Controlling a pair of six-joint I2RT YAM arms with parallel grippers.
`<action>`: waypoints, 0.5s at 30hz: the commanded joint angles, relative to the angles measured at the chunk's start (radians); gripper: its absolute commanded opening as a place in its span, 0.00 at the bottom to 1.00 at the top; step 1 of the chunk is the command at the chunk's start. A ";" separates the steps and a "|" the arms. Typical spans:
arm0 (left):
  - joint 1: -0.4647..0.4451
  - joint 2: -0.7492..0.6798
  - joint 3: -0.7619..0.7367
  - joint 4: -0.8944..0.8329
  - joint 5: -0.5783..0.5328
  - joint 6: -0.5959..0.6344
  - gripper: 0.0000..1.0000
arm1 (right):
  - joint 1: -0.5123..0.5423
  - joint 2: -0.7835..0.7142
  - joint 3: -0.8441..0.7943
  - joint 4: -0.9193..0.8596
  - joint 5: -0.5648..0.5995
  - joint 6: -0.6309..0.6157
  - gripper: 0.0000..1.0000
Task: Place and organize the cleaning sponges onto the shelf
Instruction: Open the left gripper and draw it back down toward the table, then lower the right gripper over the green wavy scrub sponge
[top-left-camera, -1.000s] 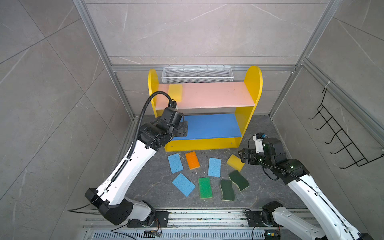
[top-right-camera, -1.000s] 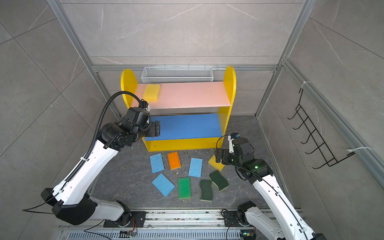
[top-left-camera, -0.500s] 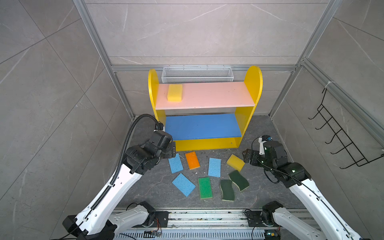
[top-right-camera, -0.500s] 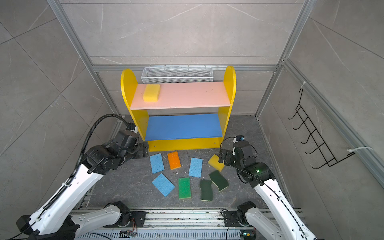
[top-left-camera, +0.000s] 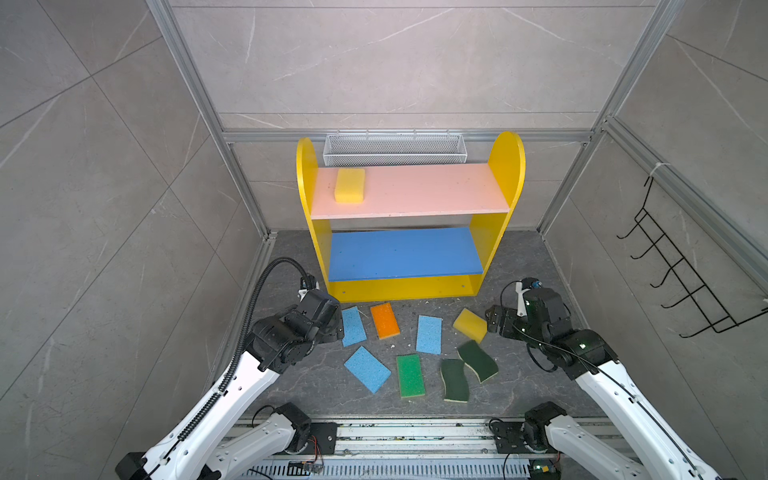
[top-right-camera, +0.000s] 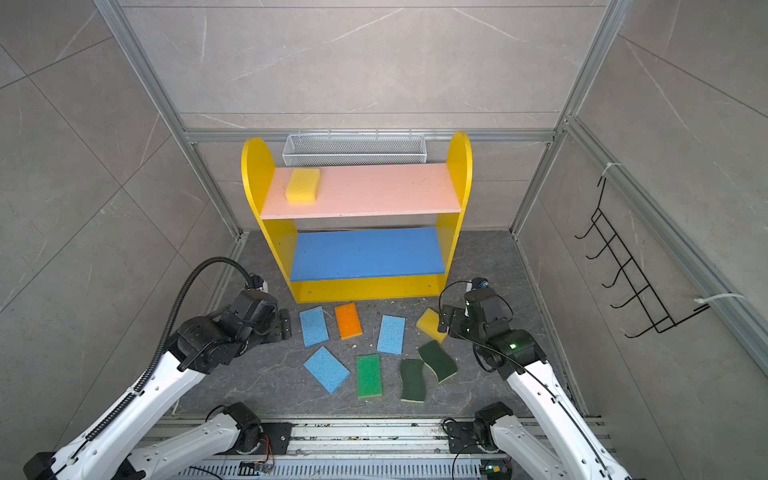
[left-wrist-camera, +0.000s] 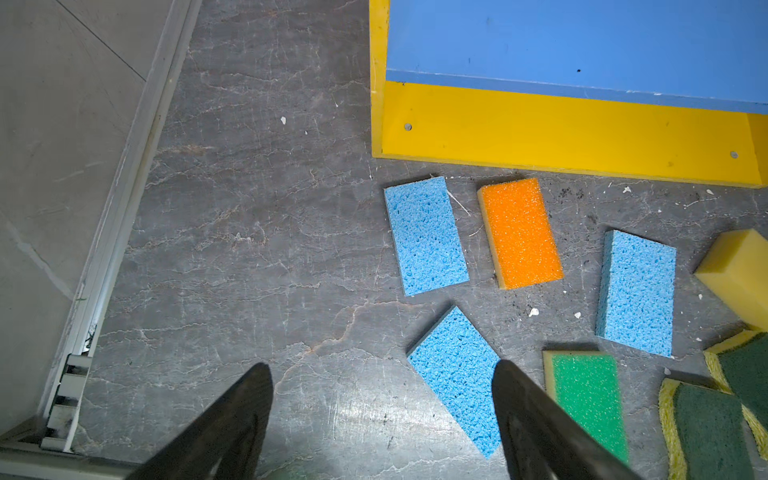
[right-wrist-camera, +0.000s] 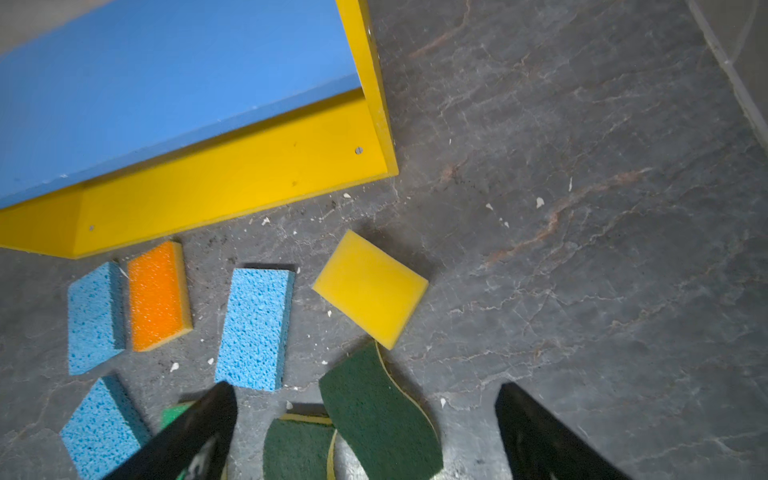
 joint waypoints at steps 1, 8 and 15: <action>0.000 -0.023 -0.011 0.028 0.010 -0.029 0.86 | 0.006 0.021 0.001 -0.055 -0.019 -0.003 0.98; 0.001 -0.045 -0.049 0.025 0.025 -0.042 0.86 | 0.005 0.017 -0.066 -0.086 -0.085 0.059 0.99; 0.000 -0.073 -0.093 0.043 0.050 -0.061 0.86 | 0.005 0.022 -0.115 -0.140 -0.100 0.106 0.99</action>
